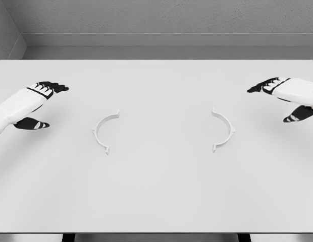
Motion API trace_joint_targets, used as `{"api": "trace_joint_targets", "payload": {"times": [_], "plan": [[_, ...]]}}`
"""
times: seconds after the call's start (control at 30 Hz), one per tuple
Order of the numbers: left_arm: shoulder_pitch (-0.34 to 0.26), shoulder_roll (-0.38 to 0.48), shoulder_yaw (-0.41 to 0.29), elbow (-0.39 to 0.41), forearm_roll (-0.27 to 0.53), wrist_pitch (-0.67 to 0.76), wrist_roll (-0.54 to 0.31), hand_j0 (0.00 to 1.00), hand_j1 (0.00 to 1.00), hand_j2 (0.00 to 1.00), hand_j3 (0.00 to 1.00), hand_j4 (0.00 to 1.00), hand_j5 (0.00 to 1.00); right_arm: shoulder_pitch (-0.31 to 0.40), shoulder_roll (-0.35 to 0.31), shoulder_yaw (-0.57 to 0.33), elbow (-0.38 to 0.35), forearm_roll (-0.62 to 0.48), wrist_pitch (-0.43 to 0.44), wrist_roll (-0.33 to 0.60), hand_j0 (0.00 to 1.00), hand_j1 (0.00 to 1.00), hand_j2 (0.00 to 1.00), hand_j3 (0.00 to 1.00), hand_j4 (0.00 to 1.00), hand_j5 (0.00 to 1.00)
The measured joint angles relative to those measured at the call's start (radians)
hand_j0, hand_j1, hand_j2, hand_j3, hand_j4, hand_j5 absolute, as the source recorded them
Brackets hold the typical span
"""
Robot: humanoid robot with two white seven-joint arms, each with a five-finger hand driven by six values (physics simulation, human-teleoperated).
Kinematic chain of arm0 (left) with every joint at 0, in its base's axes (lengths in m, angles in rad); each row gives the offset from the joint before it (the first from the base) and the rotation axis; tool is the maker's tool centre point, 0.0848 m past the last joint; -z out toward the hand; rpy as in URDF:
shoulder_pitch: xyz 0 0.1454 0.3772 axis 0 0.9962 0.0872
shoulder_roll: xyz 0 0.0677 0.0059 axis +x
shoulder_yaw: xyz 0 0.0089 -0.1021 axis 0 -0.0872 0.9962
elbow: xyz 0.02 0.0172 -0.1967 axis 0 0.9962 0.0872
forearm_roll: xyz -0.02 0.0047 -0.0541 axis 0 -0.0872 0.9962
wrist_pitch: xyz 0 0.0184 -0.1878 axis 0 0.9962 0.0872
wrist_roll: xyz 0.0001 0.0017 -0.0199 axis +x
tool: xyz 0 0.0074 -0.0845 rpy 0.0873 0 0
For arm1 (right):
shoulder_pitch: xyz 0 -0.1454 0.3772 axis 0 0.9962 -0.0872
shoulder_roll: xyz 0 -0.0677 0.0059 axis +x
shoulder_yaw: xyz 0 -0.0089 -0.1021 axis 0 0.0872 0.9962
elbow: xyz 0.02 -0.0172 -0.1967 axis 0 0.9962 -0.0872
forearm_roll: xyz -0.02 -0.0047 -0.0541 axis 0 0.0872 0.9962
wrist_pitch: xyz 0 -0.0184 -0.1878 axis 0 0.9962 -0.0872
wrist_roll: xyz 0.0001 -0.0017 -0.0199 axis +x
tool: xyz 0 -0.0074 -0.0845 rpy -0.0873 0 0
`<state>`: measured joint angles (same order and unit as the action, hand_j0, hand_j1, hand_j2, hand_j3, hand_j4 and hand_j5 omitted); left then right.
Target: Assemble PVC drainage pipe clamps
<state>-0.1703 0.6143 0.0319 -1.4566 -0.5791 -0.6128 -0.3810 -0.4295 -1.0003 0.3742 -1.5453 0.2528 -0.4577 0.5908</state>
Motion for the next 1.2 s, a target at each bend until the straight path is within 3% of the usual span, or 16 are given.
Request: {"api": "trace_joint_targets", "payload": {"times": [0.2,0.53,0.67,0.9,1.2], "plan": [[-0.002,-0.012,-0.01,-0.002,-0.004,0.0,0.0,1.0,1.0,1.0,1.0,1.0,1.0,-0.002,-0.001,0.004,-0.008,0.002,-0.004,0.018,1.0,1.0,1.0,1.0,1.0,1.0],[-0.009,-0.119,-0.039,-0.059,-0.166,0.0,-0.001,1.0,1.0,1.0,1.0,1.0,1.0,0.023,-0.023,0.004,-0.003,-0.001,-0.001,0.02,1.0,1.0,1.0,1.0,1.0,1.0],[-0.009,-0.164,-0.048,-0.074,-0.216,0.0,-0.001,1.0,1.0,1.0,1.0,1.0,1.0,0.023,0.035,0.004,-0.002,0.001,-0.004,0.02,1.0,1.0,1.0,1.0,1.0,1.0],[-0.006,-0.211,-0.069,-0.085,-0.232,0.0,-0.001,1.0,1.0,1.0,1.0,1.0,1.0,0.028,0.141,0.006,0.002,0.011,-0.003,0.02,1.0,1.0,1.0,1.0,1.0,1.0],[-0.005,-0.243,-0.085,-0.085,-0.235,0.031,-0.002,1.0,1.0,1.0,1.0,1.0,1.0,0.028,0.23,0.007,0.095,0.068,-0.002,0.02,1.0,1.0,1.0,1.0,1.0,1.0]]}}
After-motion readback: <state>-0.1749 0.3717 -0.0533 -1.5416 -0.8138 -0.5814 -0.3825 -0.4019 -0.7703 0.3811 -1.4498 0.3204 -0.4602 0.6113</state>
